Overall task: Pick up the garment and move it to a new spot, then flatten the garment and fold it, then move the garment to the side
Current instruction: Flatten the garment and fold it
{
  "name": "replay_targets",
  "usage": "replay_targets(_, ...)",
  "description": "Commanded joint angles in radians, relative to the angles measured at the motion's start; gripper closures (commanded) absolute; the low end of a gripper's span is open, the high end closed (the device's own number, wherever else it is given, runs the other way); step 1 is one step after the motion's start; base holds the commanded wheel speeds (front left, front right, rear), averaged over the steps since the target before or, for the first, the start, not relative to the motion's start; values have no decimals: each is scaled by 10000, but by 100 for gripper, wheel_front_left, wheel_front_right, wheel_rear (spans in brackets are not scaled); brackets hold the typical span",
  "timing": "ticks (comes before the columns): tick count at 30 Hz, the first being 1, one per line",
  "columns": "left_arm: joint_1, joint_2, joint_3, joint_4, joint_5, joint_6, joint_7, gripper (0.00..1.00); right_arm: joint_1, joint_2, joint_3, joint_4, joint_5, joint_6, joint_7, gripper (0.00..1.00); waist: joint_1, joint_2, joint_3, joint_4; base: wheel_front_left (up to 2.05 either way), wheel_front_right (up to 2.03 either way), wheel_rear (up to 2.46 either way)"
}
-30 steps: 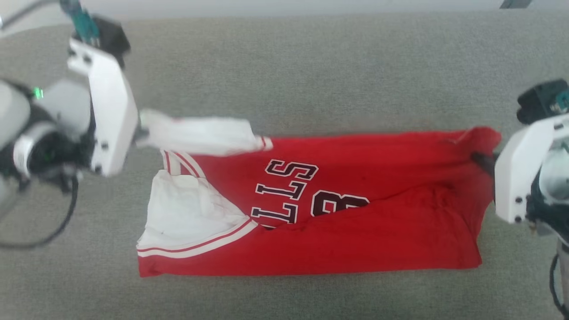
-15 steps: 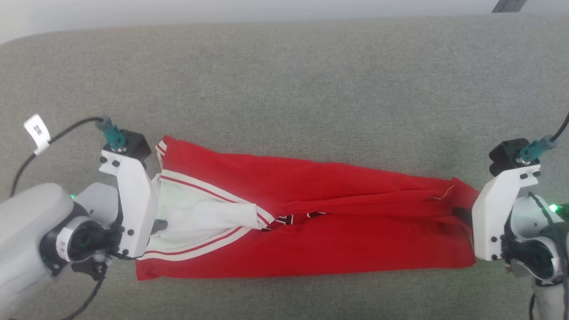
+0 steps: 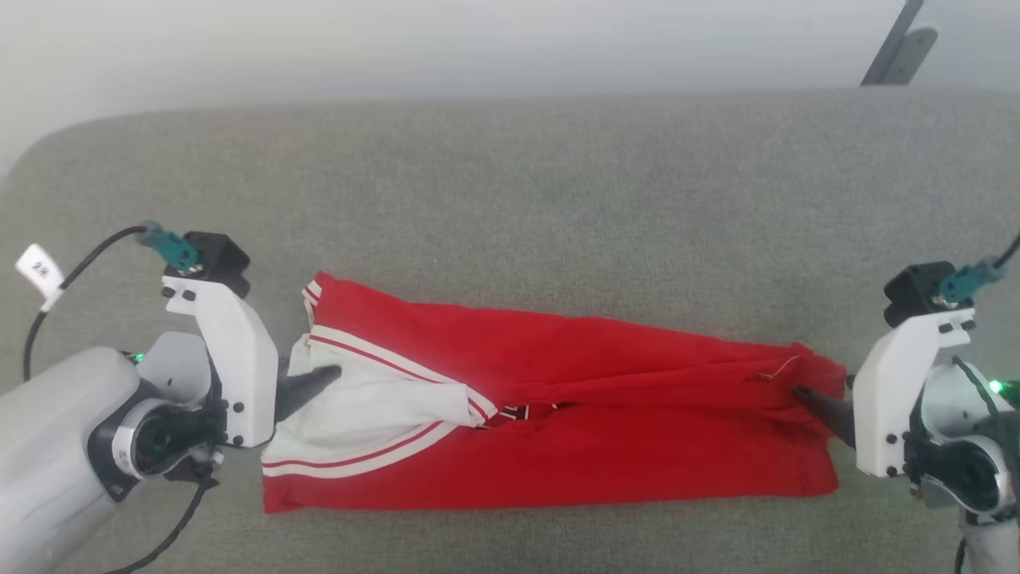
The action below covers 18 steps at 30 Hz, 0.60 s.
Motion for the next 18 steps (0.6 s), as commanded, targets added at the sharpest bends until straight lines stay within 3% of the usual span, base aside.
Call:
replay_targets(1,268,32,211,-88,128,-94,-593,0,265,58,-127,-192,96,-2,-2,0,0,-1,-305,85,0,0,0)
replay_targets(9,1146,420,650,-381,782,-178,-3152,0,1059,128,-835,-693,88,-2,-89,0,0,-1,-771,261,0,0,0)
replay_targets(18,2588,870,1225,-462,1181,208,-6301,0,1391,47,-1658,-59,-119,-2,-395,0,0,-1,-948,649,0,0,0)
